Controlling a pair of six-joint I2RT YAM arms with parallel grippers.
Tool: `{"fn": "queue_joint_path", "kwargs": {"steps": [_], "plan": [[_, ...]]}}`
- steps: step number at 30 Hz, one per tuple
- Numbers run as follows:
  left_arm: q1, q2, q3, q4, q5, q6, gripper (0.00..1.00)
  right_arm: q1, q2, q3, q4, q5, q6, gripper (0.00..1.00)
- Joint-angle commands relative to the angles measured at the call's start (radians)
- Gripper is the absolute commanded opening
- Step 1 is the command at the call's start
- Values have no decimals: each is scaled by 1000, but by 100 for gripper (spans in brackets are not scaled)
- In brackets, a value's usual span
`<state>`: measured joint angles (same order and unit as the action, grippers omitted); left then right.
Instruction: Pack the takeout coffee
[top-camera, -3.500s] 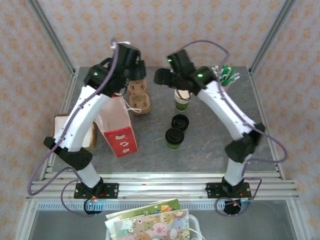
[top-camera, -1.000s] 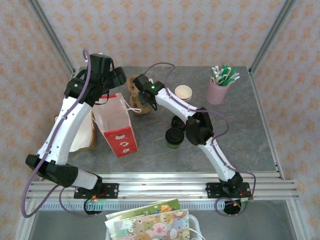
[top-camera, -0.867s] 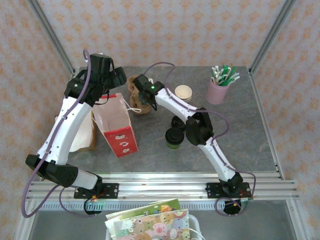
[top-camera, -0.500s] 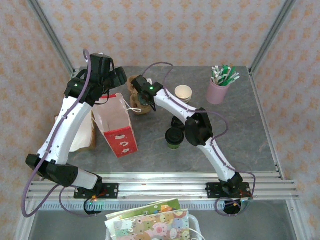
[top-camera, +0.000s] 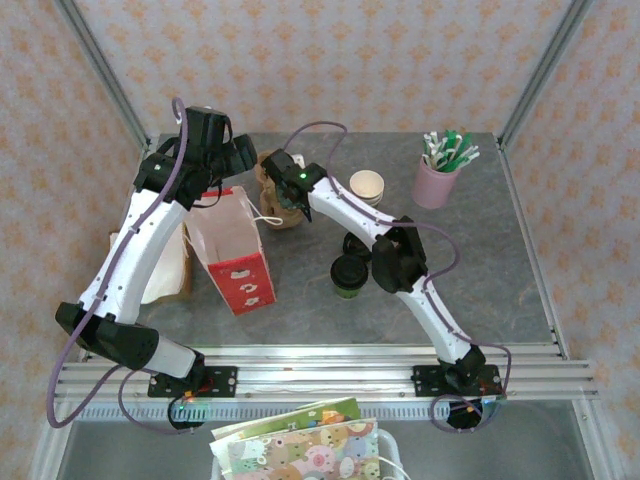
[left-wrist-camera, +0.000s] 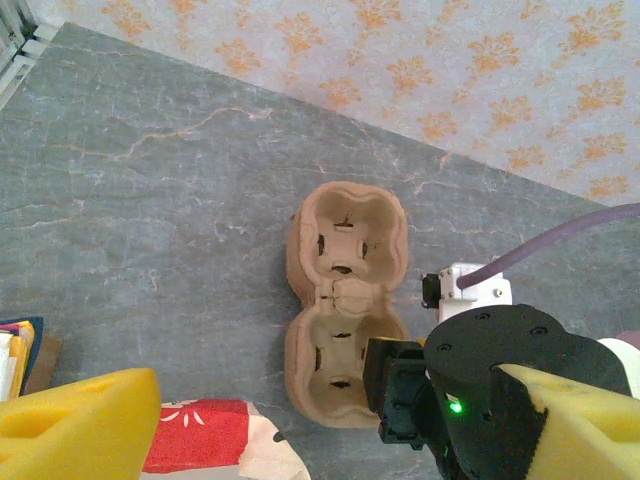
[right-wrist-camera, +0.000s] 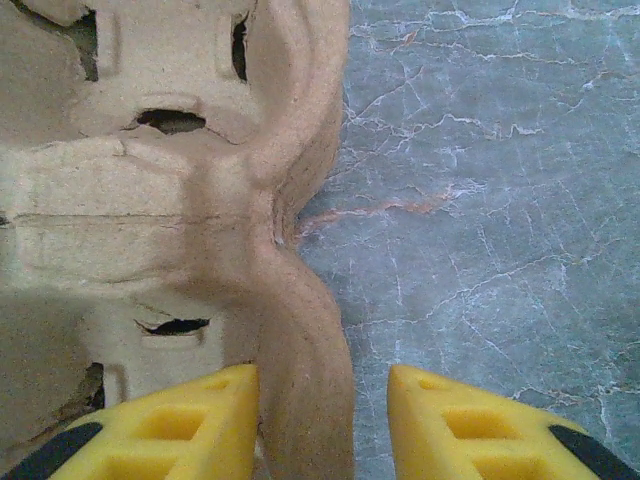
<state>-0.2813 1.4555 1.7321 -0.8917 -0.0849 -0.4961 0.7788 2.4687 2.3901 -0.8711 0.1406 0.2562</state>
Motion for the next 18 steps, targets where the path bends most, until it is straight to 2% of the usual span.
{"fn": "queue_joint_path", "kwargs": {"steps": [1, 7, 18], "plan": [[-2, -3, 13, 20, 4, 5, 87, 8, -61, 22, -25, 24, -8, 37], [-2, -3, 17, 18, 3, 5, 88, 8, -57, 11, -18, 17, -3, 30], [-2, -4, 13, 20, 2, 7, 88, 8, -44, 9, -14, 14, -5, 29]]}}
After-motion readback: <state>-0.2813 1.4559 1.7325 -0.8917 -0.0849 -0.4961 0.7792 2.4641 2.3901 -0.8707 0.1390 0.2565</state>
